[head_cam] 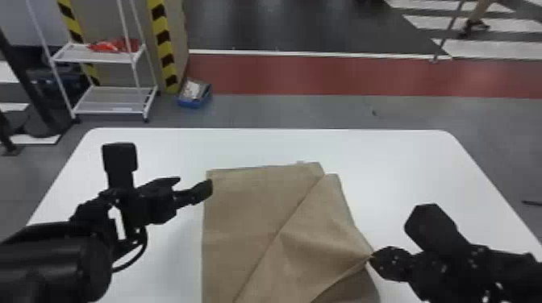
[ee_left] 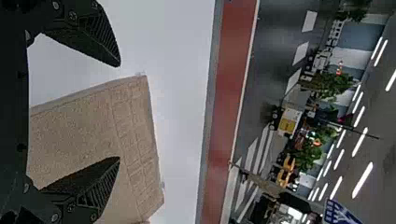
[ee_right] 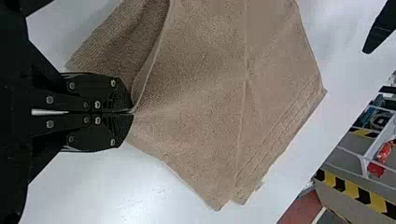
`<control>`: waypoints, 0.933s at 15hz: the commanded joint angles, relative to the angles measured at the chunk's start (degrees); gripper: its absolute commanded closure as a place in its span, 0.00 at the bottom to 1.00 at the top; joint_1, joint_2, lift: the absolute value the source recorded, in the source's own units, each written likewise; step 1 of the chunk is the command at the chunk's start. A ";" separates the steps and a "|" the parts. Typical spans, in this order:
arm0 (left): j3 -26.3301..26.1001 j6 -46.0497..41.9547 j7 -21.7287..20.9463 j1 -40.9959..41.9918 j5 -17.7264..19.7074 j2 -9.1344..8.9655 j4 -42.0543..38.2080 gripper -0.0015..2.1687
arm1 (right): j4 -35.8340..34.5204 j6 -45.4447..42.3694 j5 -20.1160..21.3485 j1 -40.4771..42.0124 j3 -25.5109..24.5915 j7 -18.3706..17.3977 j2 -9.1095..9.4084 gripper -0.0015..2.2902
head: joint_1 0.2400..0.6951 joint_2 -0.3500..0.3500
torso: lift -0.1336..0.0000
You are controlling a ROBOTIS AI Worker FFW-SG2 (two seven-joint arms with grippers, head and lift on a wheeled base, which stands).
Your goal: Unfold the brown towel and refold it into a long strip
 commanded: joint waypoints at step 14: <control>-8.08 -10.43 2.87 -21.76 -11.47 -0.61 37.11 0.15 | -0.30 2.90 -1.65 0.11 -1.74 1.09 -1.13 0.90 | 1.00 0.34 | 0.23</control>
